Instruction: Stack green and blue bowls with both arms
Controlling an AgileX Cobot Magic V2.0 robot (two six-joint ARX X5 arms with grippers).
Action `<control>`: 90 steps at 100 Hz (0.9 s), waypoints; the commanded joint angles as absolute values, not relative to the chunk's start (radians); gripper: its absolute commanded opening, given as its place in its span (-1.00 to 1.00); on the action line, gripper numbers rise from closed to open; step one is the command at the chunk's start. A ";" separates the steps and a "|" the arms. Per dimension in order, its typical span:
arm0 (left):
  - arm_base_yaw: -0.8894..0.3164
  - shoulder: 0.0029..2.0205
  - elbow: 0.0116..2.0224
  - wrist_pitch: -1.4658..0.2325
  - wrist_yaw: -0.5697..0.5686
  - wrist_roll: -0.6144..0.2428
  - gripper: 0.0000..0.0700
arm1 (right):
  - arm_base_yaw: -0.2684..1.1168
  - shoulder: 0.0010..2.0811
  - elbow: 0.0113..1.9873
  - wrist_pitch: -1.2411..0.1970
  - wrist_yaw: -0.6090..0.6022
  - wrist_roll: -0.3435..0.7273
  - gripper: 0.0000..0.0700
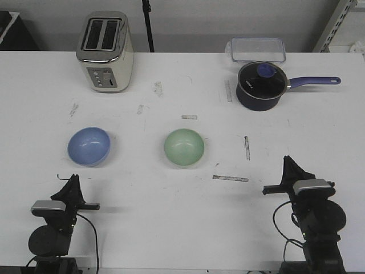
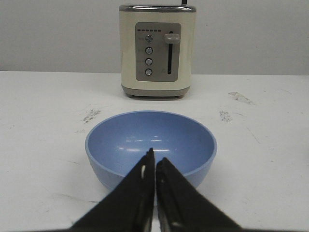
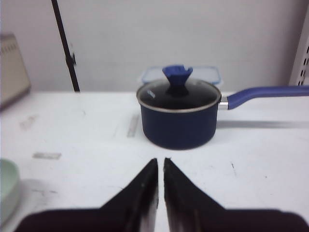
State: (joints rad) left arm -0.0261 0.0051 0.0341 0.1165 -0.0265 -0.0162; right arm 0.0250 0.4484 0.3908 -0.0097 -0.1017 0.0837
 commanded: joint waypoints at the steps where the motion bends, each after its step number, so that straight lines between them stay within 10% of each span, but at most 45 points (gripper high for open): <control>1: -0.023 0.003 0.012 0.129 -0.026 -0.010 -0.99 | 0.025 0.416 0.392 -0.021 -0.104 0.105 -0.96; 90: -0.023 0.003 0.012 0.146 -0.026 -0.012 -1.00 | 0.025 0.229 0.392 -0.023 -0.104 0.104 -0.96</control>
